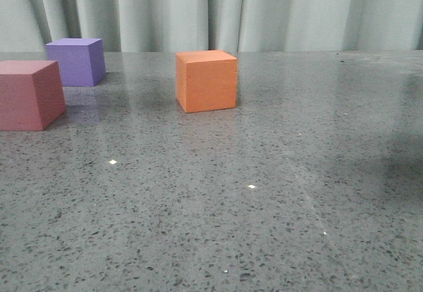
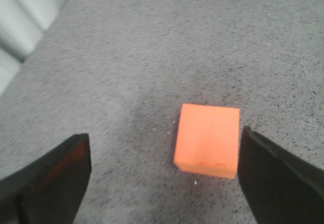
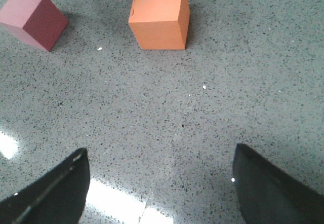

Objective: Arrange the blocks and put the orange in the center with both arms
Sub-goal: 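Lower the left gripper onto the orange cube and grasp it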

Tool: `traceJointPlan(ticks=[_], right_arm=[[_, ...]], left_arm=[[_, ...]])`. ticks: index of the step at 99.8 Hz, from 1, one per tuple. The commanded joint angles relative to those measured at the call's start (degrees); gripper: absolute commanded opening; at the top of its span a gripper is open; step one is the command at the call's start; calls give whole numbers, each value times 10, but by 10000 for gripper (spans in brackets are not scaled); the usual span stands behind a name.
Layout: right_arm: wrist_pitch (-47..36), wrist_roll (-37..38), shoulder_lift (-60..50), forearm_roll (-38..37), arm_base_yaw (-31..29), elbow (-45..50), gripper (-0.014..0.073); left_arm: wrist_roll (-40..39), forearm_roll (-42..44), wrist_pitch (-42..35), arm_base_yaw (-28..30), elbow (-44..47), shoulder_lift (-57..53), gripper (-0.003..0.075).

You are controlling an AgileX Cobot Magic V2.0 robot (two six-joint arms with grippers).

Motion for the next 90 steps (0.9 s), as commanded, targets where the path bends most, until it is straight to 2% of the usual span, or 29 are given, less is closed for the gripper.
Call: traceJointPlan(ticks=[1, 49, 90], right_arm=[[-38, -6, -10, -1, -2, -15, 580], [-43, -6, -10, -1, -2, -15, 580], [-42, -6, -10, -1, -2, -15, 580]], left_arm=[[3, -21, -17, -15, -29, 1, 568], [-2, -62, -15, -24, -29, 76, 568], [3, -83, 24, -25, -29, 110, 568]])
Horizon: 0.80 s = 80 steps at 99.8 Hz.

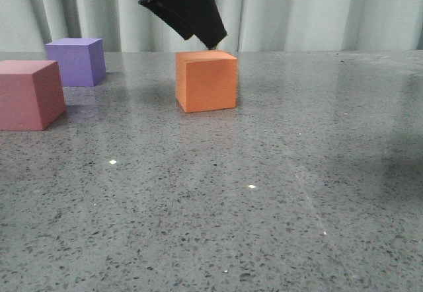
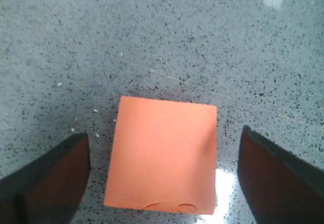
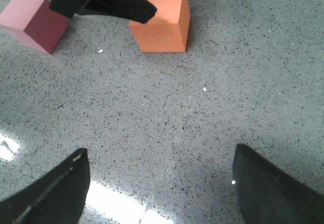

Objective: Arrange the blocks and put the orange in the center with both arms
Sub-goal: 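Lower the left gripper onto the orange cube and grasp it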

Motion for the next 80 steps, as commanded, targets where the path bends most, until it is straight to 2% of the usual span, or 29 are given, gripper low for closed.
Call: traceJointPlan(ticks=[1, 28, 62, 71, 80], right_arm=[[-37, -6, -10, -1, -2, -16, 580], [-34, -6, -10, -1, -2, -16, 580], [-28, -6, -10, -1, -2, -16, 580], [-29, -6, -10, -1, -2, -16, 580], [-29, -6, -10, -1, -2, -16, 580]], left_arm=[[3, -30, -5, -6, -20, -27, 568], [18, -28, 2, -14, -20, -7, 568], [24, 21, 4, -34, -20, 16, 564], [24, 24, 4, -34, -20, 16, 526], [22, 25, 4, -34, -20, 16, 430]])
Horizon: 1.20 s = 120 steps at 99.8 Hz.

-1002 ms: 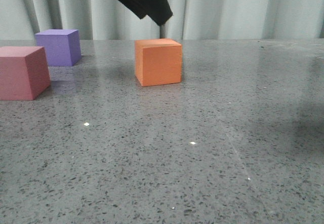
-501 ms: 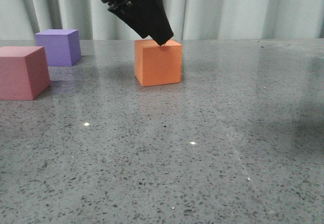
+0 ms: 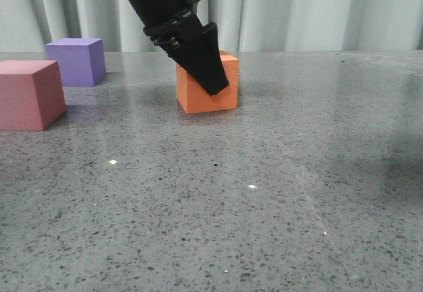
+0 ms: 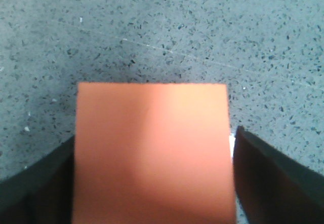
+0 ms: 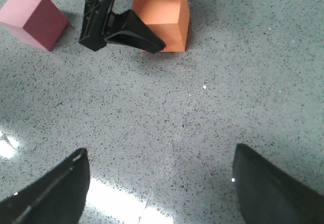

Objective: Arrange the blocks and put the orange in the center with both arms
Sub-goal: 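Lower the left gripper onto the orange cube and grasp it, then lift the orange cube with the left gripper toward the pink cube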

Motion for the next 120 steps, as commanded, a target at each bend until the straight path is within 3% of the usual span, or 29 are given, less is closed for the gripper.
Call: traceJointPlan(ticks=[1, 15, 22, 37, 59, 84, 109, 120], right_arm=[[-32, -6, -10, -1, -2, -16, 580], [-32, -6, -10, -1, -2, -16, 580], [-32, -6, -10, -1, -2, -16, 580], [-32, -6, -10, -1, -2, -16, 580], [-33, -6, -10, -1, -2, -16, 580], [-34, -6, -10, -1, -2, -16, 580], [-36, -6, -10, -1, -2, -16, 580], [-36, -6, -10, -1, -2, -16, 580]], left_arm=[[-2, -18, -5, -5, -19, -31, 412], [-2, -18, -3, -5, -19, -31, 244], [-2, -18, 5, -5, -25, -32, 195], [-52, 0, 20, -3, -55, -40, 190], [-244, 59, 41, 20, -103, -86, 190], [-373, 60, 73, 80, -103, -146, 182], [-452, 110, 95, 124, -76, -198, 32], [-472, 125, 83, 141, -38, -225, 6]])
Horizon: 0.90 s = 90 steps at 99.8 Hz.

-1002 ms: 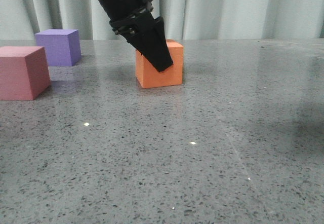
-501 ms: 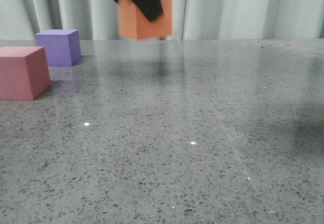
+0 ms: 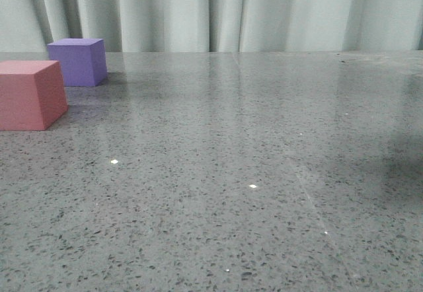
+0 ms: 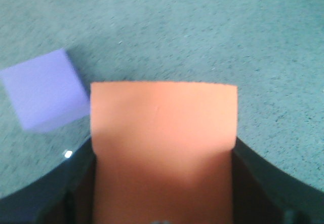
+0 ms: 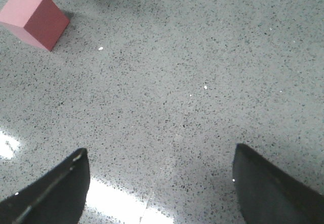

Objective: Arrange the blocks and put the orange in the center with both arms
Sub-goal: 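Lift the orange cube with the left gripper toward the pink cube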

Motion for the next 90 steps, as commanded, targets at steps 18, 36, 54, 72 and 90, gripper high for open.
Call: traceJointPlan(ticks=[18, 36, 54, 72, 90], right_arm=[[-36, -5, -10, 0, -2, -16, 580], [-32, -5, -10, 1, -2, -16, 580], [-32, -5, -10, 2, -2, -16, 580], [-32, -5, -10, 6, -2, -16, 580], [-32, -5, -10, 6, -2, -16, 580]], left_arm=[[-84, 36, -77, 29, 80, -79, 6], [-169, 82, -117, 29, 137, -80, 6], [-198, 90, -155, 30, 170, -79, -9], [-207, 98, -175, 30, 181, -79, -20], [-207, 103, -193, 30, 185, -60, -19]])
